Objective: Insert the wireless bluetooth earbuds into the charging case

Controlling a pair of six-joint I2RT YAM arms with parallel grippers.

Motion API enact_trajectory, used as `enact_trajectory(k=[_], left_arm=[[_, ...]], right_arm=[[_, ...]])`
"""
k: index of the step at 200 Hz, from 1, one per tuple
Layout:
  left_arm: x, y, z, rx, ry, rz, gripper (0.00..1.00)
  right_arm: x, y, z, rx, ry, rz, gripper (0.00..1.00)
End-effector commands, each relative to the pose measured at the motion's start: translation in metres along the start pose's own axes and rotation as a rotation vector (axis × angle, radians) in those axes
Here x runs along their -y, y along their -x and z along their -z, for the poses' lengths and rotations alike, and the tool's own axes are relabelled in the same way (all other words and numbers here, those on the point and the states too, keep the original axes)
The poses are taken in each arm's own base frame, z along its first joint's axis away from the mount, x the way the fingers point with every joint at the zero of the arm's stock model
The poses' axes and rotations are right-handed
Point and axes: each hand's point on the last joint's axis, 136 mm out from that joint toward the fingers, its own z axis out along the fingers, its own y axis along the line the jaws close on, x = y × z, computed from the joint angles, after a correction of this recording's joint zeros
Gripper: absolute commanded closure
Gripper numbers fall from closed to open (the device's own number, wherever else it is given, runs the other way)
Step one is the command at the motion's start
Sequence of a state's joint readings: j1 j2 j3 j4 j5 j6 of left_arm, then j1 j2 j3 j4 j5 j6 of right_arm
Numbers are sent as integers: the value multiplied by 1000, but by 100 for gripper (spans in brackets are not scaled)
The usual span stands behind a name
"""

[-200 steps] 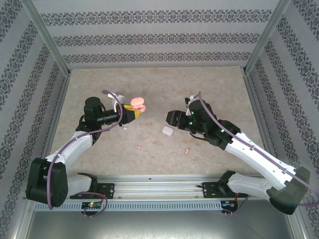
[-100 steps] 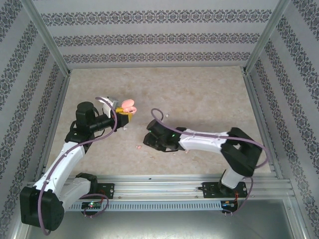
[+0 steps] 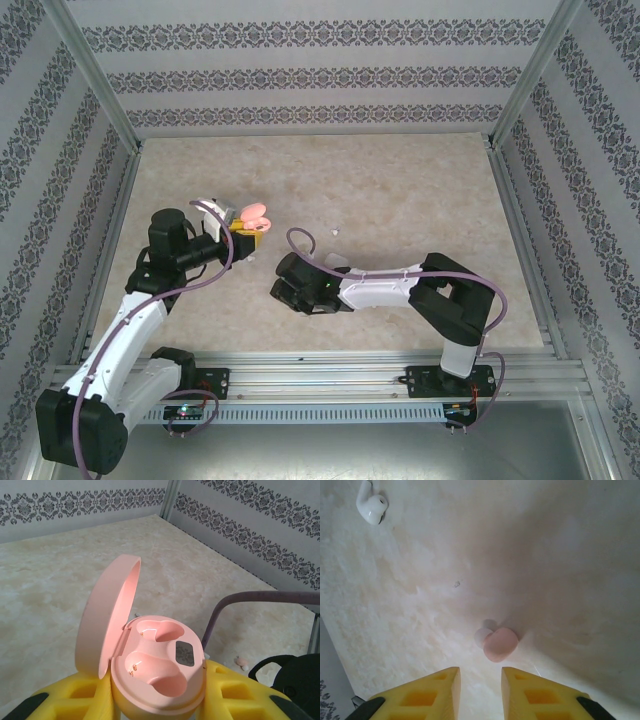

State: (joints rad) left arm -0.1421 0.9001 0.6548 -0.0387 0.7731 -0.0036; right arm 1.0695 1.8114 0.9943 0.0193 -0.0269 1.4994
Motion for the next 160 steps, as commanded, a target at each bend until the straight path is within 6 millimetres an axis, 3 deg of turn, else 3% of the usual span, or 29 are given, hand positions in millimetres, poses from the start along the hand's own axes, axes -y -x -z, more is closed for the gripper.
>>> enact_trajectory(k=[1,25,82,160], left_arm=[[3,-2,2,3,1,-32,86],[4,-2,3,0,-1,-37,85],[5,-4,3,-9,-3,-39,86],[7,-5,4,-10,-9,-42,85]], right_arm=[[-5,3,-4,29,2,-30,73],[-5,0,-8,17,-3,-37,73],[2,0,-12,19,-53,-41,59],[7,8,-20,45,-141,35,67]])
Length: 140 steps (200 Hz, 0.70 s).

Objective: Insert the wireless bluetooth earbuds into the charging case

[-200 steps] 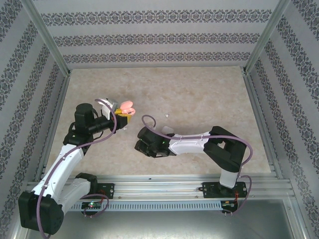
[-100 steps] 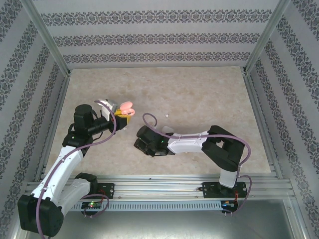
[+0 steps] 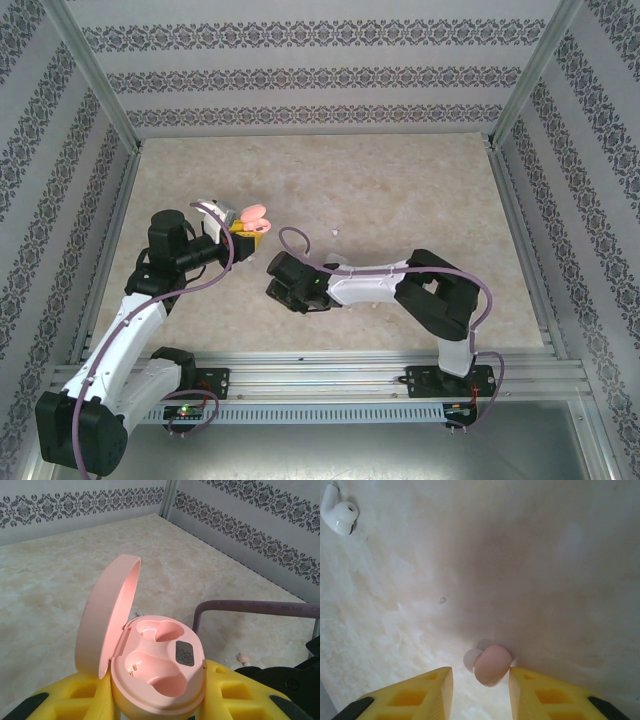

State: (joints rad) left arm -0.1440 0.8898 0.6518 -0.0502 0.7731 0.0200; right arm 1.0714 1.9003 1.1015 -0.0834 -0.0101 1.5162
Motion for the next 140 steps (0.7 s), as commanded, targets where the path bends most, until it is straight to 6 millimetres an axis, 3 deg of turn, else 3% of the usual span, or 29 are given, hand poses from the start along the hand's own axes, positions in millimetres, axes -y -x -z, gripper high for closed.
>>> enact_trajectory(k=[1,140], left_arm=[[5,-3,2,-5,-8,-21,85],[8,-5,2,-10,-22,-33,86]], right_arm=[[4,6,-3,38,-56,51,67],[13,14,-14,10,-136,160,77]])
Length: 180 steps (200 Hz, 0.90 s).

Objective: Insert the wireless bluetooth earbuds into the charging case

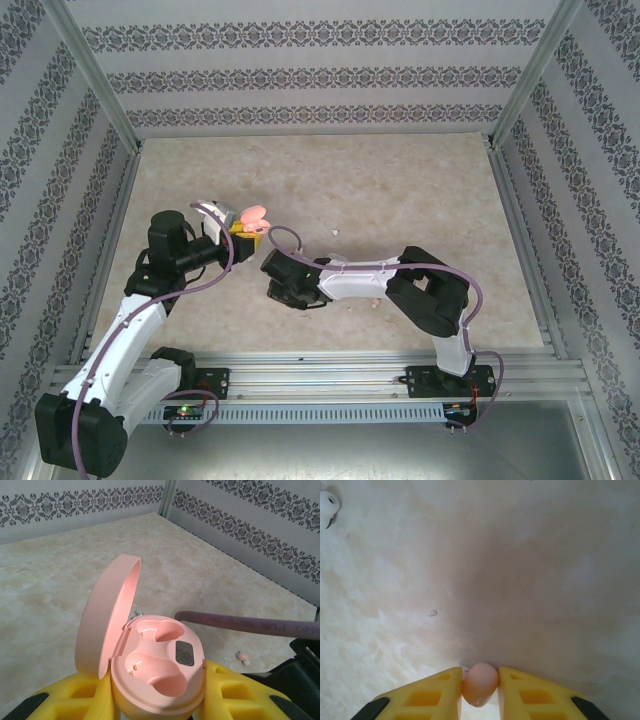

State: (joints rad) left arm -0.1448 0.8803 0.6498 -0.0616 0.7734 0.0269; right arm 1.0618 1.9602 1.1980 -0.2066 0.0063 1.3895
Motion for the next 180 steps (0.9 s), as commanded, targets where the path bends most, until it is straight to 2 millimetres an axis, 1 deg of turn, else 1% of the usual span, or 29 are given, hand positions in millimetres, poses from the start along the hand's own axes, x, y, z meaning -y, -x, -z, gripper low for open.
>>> enact_trajectory(k=[1,42,70,92,113,133,151,180], left_arm=[[7,-3,1,-7,-22,-28,86],[15,-3,0,8,-66,-34,85],[22,-2,-1,26,-114,-33,86],[30,1,-2,44,-164,-45,85],[41,6,-3,82,-233,-56,85],[47,10,-5,110,-271,-60,85],[52,10,-8,119,-297,-78,85],[63,13,-13,155,-321,-137,85]], right_arm=[[8,6,-7,-2,-46,44,77],[7,17,3,-14,-47,136,82],[14,29,21,8,-53,182,82],[19,38,46,44,-67,222,82],[24,45,77,89,-76,260,83],[31,48,107,124,-75,285,82],[38,49,135,159,-54,276,82],[51,51,175,238,2,220,84]])
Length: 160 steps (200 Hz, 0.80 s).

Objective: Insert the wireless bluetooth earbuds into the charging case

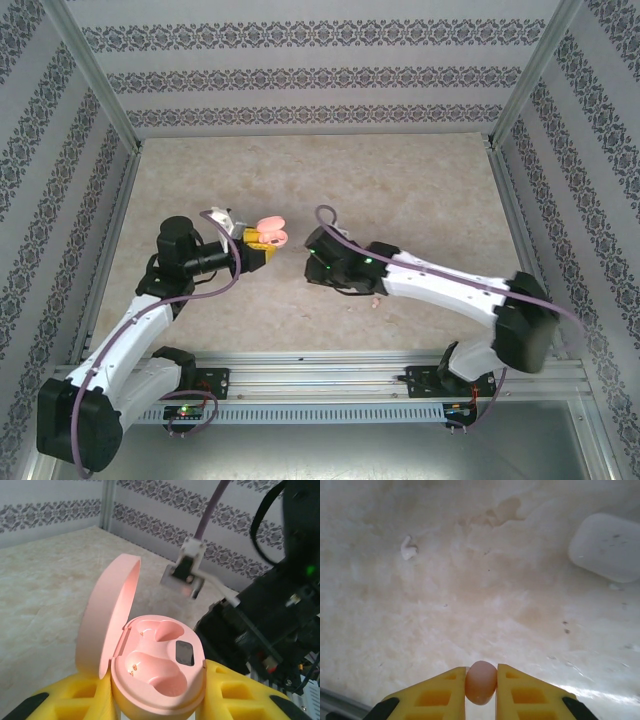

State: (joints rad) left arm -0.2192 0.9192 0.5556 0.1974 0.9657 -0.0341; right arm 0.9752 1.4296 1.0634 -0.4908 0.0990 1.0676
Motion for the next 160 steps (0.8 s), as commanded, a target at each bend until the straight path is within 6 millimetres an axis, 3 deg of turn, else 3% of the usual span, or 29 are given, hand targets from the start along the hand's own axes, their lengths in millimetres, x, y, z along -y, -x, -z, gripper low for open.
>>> enact_trajectory(k=[1,49,86,129,160], left_arm=[[16,17,-5,75,-59,-103,85],[23,15,-31,51,-79,-160,86],[26,15,-51,45,-102,-166,87],[31,12,-65,29,-124,-169,87],[33,10,-69,22,-126,-169,87]], right_arm=[[29,2,25,68,-61,-17,84],[31,9,80,147,-13,-10,86],[6,14,107,138,36,60,86],[-39,17,111,83,119,136,86],[-57,19,104,52,119,179,86]])
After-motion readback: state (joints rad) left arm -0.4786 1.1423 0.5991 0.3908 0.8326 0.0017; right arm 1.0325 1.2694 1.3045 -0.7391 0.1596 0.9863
